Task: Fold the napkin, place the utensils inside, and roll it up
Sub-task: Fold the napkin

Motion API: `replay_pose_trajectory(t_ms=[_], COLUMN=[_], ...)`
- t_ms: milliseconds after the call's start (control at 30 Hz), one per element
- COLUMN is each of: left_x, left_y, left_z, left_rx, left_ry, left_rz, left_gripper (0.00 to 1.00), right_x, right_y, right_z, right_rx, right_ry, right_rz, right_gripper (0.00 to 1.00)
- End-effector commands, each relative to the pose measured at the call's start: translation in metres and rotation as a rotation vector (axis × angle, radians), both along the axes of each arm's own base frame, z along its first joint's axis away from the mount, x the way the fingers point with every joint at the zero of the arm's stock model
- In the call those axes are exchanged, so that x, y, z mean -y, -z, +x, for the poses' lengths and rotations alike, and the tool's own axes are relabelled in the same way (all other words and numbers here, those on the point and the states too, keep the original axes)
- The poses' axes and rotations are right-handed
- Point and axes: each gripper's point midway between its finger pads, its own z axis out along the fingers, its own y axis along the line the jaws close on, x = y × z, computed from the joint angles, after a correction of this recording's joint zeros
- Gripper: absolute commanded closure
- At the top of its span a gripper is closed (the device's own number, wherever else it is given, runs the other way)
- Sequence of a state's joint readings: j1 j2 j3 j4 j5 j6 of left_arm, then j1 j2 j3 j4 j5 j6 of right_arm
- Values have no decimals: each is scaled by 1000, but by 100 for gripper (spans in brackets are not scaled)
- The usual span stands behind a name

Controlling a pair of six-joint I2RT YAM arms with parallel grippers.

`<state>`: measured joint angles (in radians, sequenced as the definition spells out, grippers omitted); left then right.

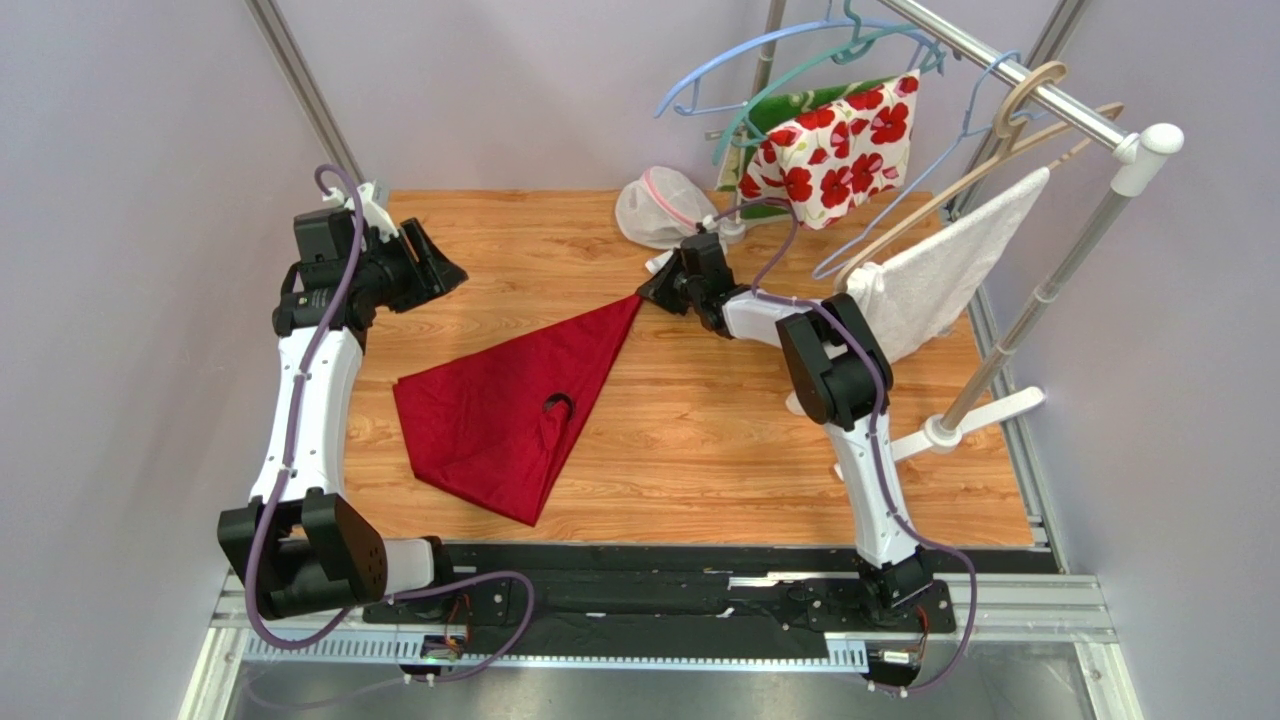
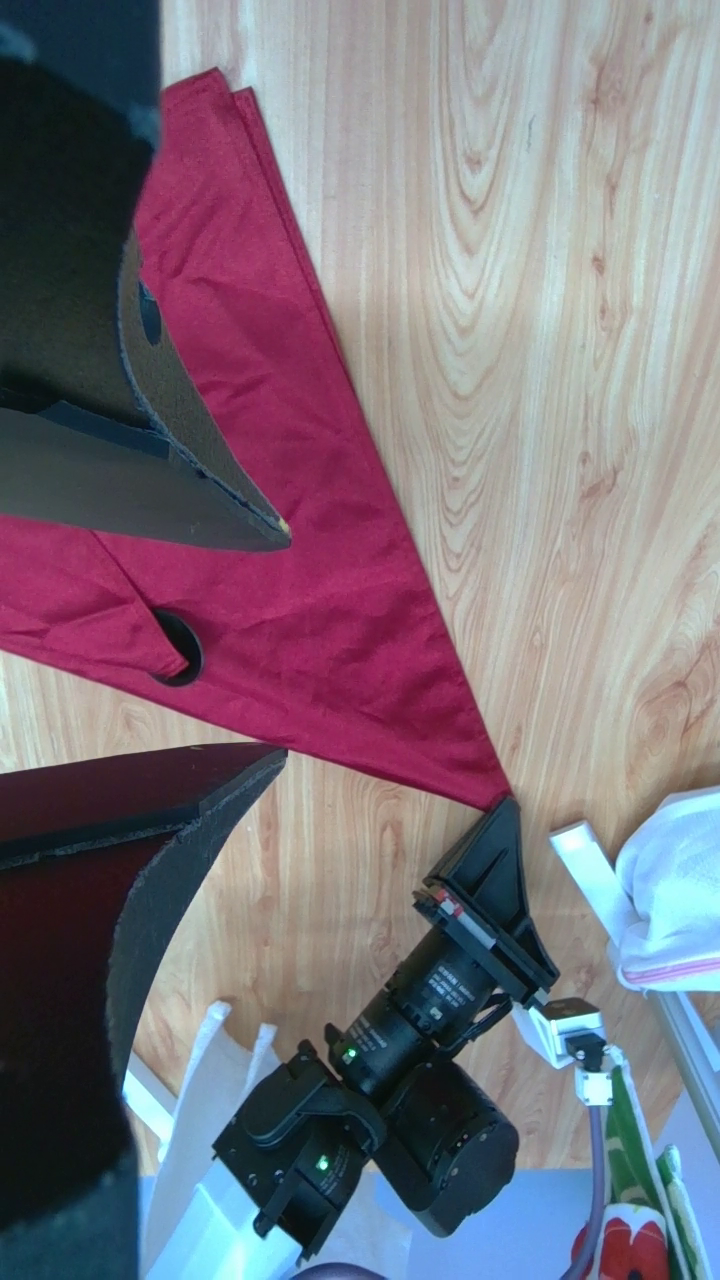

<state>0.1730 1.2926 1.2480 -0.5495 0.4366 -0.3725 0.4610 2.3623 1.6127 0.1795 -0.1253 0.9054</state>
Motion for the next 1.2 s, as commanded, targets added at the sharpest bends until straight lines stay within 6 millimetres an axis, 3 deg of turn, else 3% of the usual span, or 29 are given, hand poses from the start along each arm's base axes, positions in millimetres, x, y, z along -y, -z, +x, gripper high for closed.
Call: replay_pose_trajectory(t_ms=[0, 233, 467, 567, 767, 1000, 1167], left_x=[-1, 0, 0, 0, 0, 1, 2], left_y=[-8, -8, -8, -7, -8, -9, -10], left_z=[2, 2, 3, 2, 2, 2, 1], left_rx=[28, 28, 29, 27, 30, 33, 36], left_ry=[2, 3, 5, 5, 1, 4, 6], left_rz=[-13, -17, -20, -20, -20, -23, -24], left_gripper=[41, 41, 41, 41, 41, 41, 41], right_x=[17, 39, 12, -7, -60, -110, -129], right_y=[4, -44, -93, -114, -130, -133, -130], right_z=[2, 13, -12, -34, -95, -162, -201], right_rx=[-9, 88, 190, 239, 229, 173, 133], right_ry=[47, 75, -52, -128, -302, -454, -528], right_rz=[-16, 55, 194, 284, 403, 474, 483], right_gripper=[100, 100, 100, 100, 100, 100, 100])
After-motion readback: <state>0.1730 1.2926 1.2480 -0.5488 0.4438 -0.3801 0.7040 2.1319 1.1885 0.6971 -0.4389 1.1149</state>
